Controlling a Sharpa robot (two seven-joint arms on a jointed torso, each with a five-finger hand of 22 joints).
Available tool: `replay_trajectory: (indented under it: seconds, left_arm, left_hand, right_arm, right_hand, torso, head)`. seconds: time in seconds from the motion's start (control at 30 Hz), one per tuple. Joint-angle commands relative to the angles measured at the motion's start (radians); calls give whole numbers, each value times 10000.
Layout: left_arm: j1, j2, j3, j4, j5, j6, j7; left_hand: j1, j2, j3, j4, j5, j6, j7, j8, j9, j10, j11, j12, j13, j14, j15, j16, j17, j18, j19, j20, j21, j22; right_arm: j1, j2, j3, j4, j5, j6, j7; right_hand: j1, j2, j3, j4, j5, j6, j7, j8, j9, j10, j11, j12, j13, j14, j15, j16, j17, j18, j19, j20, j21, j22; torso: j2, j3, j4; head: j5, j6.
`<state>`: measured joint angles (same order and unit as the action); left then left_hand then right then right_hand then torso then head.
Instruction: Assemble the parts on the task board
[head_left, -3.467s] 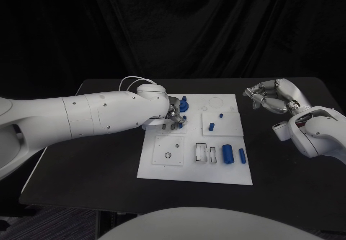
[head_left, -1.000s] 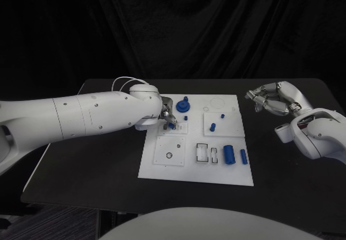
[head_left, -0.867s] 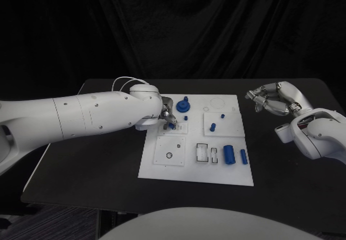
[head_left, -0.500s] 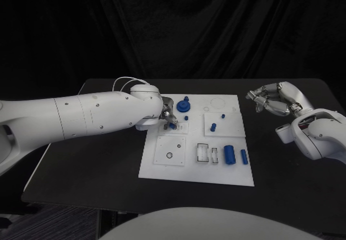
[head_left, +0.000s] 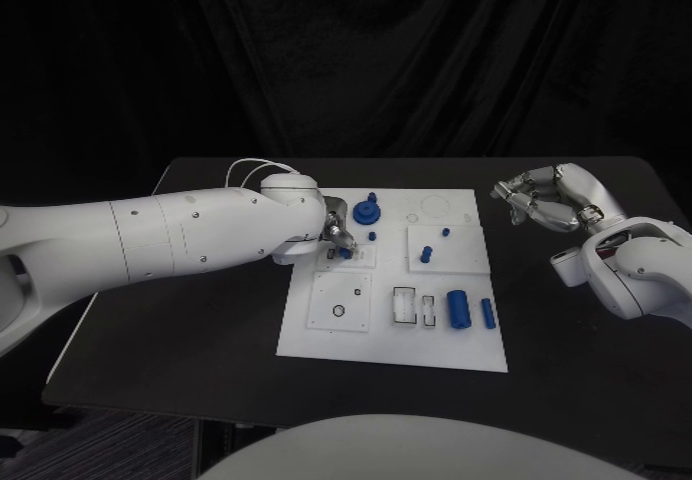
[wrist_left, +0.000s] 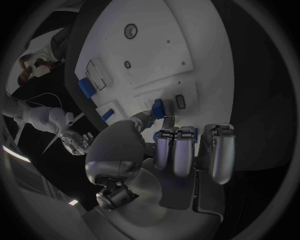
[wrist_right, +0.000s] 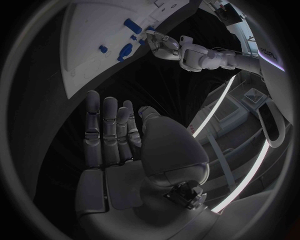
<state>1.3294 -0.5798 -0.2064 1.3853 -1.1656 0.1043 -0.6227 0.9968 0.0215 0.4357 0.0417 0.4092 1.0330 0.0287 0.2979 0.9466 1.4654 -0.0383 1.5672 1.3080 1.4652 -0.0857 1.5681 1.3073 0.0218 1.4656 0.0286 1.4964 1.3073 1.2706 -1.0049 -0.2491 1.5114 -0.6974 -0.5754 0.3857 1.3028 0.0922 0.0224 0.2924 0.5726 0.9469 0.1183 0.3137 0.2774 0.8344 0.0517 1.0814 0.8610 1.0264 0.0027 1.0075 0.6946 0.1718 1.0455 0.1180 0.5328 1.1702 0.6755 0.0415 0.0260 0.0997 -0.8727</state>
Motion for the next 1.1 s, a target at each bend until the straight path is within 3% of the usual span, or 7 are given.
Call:
replay_trajectory:
  seconds: [0.03, 1.1]
  left_arm:
    - [-99, 17, -43, 16, -14, 34, 88]
    - [-148, 2, -42, 75, -14, -362, 316]
  left_hand:
    - [-29, 49, 66, -3, -49, 11, -25, -34, 11, 1054, -34, 36, 2628, 1056, -64, 27, 2635, 155, 142, -76, -61, 1312]
    - [-86, 55, 163, -32, -149, 27, -22, -103, 36, 1054, -29, 36, 2628, 1056, -60, 27, 2635, 178, 89, -70, -124, 1234]
  right_arm:
    - [-23, -2, 8, 1, -49, 44, -187]
    - [-28, 4, 8, -36, -49, 157, -253]
  right_hand:
    - [92, 1, 60, -22, 42, 20, -65, 61, -3, 35, 5, 48, -10, 90, 13, 50, -13, 108, 67, -10, -66, -6]
    - [108, -3, 79, -26, 46, 23, -70, 66, -5, 79, -1, 77, 0, 110, 9, 63, -8, 108, 81, -15, -74, -4]
  torso:
    - [-3, -3, -1]
    - [-7, -9, 8]
  head:
    - [14, 1]
    - [-14, 1]
